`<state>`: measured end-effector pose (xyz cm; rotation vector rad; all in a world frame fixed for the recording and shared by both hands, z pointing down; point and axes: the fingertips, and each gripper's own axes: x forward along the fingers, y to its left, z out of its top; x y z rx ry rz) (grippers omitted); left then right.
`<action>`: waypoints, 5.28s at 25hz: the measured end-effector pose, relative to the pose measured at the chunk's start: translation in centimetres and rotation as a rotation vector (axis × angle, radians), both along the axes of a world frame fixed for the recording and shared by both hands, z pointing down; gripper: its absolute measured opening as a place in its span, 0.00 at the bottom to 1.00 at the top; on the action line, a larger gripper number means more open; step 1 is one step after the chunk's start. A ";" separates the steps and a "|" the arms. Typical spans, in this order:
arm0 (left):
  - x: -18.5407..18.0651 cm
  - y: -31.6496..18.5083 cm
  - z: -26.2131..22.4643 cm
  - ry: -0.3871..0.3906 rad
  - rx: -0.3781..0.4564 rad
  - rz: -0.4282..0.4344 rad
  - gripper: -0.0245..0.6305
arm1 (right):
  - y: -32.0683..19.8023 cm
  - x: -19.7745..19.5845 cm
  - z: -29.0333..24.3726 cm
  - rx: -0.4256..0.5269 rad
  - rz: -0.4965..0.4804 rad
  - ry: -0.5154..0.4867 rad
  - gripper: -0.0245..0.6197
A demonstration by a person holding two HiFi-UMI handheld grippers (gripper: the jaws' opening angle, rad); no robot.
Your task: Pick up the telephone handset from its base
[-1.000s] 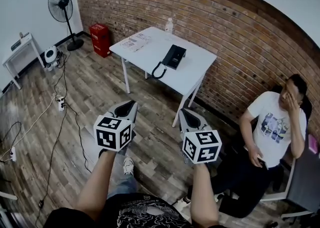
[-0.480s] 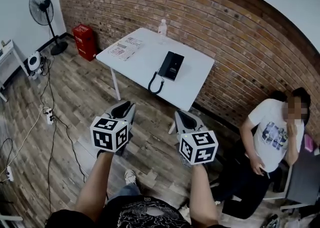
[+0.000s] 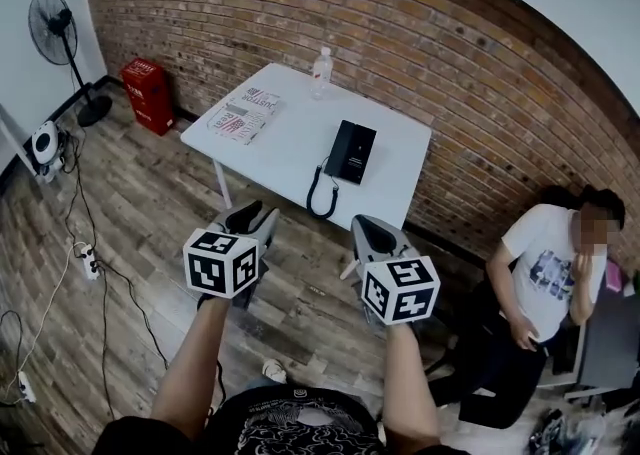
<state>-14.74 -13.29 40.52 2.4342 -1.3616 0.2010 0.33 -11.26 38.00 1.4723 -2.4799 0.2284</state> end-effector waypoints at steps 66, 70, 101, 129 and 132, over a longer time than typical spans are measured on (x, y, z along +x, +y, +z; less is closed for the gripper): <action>18.8 -36.0 19.1 0.360 -0.701 0.688 0.21 | -37.0 11.8 10.4 -0.180 -0.029 0.002 0.04; 18.8 -36.1 19.1 0.375 -0.734 0.704 0.20 | -37.2 11.6 10.6 -0.185 -0.033 0.004 0.04; 17.6 -35.9 16.6 0.527 -0.647 0.544 0.15 | -34.3 11.6 10.4 -0.186 -0.020 -0.014 0.04; 6.2 -29.0 2.9 0.620 -0.310 0.403 0.15 | -27.4 3.1 4.3 -0.072 -0.037 -0.034 0.04; 4.2 -27.3 2.1 0.633 -0.280 0.382 0.15 | -26.0 1.9 3.6 -0.058 -0.042 -0.035 0.04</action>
